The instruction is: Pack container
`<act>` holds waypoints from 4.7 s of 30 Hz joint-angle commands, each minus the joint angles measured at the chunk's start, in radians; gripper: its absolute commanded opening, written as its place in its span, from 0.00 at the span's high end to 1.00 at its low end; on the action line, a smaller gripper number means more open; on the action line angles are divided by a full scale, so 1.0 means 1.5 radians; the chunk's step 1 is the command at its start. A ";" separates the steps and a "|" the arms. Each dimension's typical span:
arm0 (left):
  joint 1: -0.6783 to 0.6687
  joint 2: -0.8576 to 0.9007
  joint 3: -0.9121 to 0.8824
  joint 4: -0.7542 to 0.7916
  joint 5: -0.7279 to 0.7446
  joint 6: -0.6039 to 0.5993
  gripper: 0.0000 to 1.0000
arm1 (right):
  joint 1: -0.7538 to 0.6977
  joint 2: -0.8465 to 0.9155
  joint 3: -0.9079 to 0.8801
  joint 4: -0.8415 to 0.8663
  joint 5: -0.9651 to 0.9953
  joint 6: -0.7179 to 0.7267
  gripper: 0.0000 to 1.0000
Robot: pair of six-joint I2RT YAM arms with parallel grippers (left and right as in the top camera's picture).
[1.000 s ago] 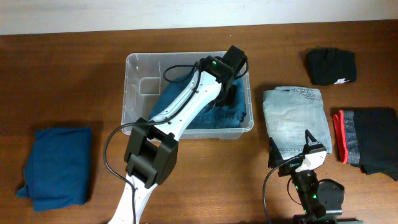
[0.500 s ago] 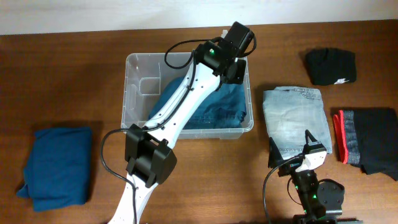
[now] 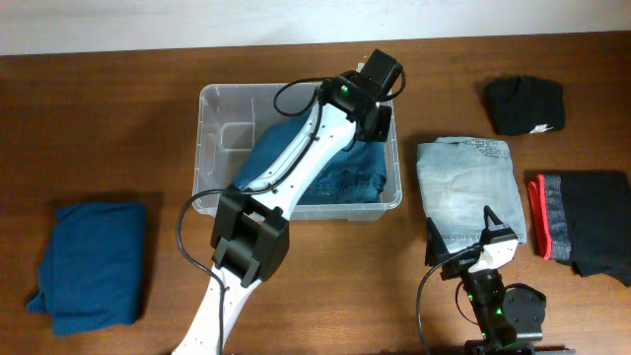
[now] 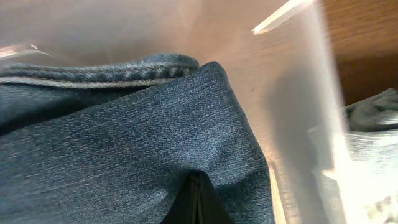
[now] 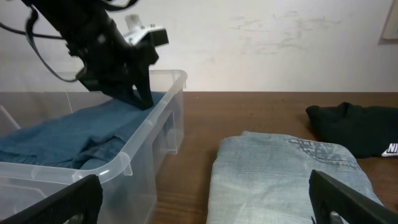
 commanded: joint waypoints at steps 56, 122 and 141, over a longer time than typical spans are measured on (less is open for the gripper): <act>0.008 0.073 0.117 -0.350 0.161 0.056 1.00 | -0.005 -0.006 -0.003 -0.005 0.006 0.001 0.01; 0.420 -0.539 -0.181 -0.424 -0.100 0.120 0.00 | -0.005 -0.006 -0.003 -0.005 0.006 0.001 0.02; 0.465 -0.700 -0.526 -0.422 -0.174 0.038 0.01 | -0.005 -0.006 -0.003 -0.005 0.006 0.001 0.02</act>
